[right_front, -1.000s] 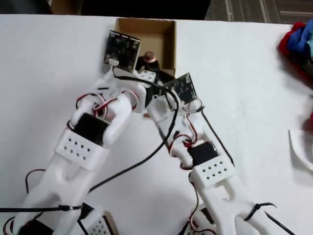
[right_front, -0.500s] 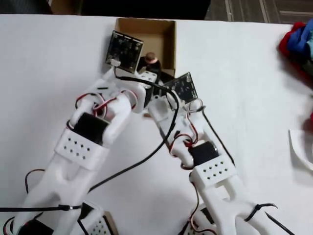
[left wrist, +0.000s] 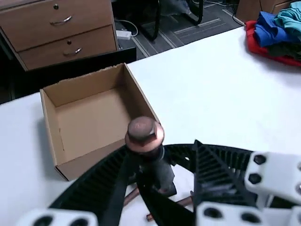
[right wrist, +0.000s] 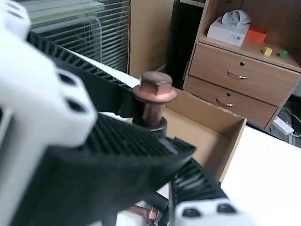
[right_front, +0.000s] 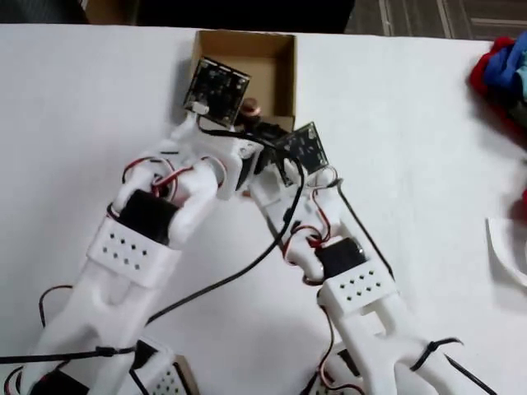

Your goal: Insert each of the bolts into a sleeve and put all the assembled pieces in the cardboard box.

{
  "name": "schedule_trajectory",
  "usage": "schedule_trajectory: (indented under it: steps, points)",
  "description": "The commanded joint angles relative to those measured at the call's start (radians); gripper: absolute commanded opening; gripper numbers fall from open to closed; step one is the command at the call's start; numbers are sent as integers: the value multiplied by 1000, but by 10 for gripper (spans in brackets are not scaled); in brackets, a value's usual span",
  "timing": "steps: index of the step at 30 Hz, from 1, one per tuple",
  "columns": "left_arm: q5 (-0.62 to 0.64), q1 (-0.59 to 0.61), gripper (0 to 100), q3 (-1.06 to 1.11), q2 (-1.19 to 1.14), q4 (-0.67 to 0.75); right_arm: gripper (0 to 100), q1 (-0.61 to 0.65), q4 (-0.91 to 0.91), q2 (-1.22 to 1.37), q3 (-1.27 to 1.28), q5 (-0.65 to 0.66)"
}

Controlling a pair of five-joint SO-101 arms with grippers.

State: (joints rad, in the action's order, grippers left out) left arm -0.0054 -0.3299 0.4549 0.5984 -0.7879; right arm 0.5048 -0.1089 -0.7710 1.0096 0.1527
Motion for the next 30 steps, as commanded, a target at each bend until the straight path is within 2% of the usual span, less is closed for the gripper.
schedule_trajectory:
  steps: [1,11,21,27,30]
  points:
    - [-44,-5,195,-35,15,-12,22,1,4,-2,-64,-6]
    - [-149,84,195,-35,15,-140,22,1,4,-10,-64,-6]
    - [-169,232,195,-39,17,-121,21,1,4,-10,-64,-6]
    - [-164,299,194,-137,17,-127,21,1,-2,-1,-60,-6]
    - [-164,365,159,-168,17,-127,21,-16,-2,-1,-60,-6]
